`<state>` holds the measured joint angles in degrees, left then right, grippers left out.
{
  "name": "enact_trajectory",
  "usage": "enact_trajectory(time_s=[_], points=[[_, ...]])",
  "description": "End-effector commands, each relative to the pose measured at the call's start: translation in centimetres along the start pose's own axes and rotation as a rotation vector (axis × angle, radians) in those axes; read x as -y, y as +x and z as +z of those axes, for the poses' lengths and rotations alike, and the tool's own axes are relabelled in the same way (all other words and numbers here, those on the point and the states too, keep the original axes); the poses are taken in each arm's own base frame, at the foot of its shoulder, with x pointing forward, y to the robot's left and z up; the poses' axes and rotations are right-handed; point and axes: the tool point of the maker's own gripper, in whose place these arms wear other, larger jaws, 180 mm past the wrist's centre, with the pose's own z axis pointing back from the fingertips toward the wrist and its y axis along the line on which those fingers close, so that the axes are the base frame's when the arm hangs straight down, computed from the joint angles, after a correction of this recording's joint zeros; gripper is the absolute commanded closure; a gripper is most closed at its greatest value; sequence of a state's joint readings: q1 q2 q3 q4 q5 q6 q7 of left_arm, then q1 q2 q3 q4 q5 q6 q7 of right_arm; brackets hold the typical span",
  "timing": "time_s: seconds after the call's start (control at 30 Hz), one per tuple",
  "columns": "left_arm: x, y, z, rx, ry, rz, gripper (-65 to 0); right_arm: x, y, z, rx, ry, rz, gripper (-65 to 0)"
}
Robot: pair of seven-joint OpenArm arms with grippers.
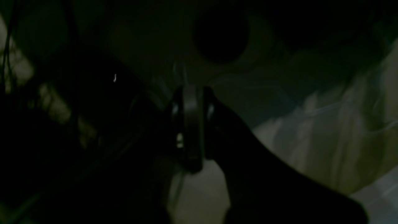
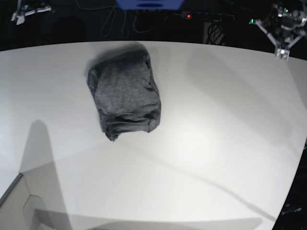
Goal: Layout the t-shirt on the table in an organized manner, then fold the t-shirt properly
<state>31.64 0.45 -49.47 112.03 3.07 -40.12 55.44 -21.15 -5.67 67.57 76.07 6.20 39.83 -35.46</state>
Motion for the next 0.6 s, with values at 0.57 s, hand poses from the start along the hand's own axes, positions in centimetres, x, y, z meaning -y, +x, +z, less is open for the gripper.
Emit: enact_trajectory(time_s=[0.57], points=[[18.8, -16.9, -12.7, -0.261, -0.583, 0.437, -0.3, -13.2, -15.1, -5.9, -0.304, 0.428, 0.171, 0.0]])
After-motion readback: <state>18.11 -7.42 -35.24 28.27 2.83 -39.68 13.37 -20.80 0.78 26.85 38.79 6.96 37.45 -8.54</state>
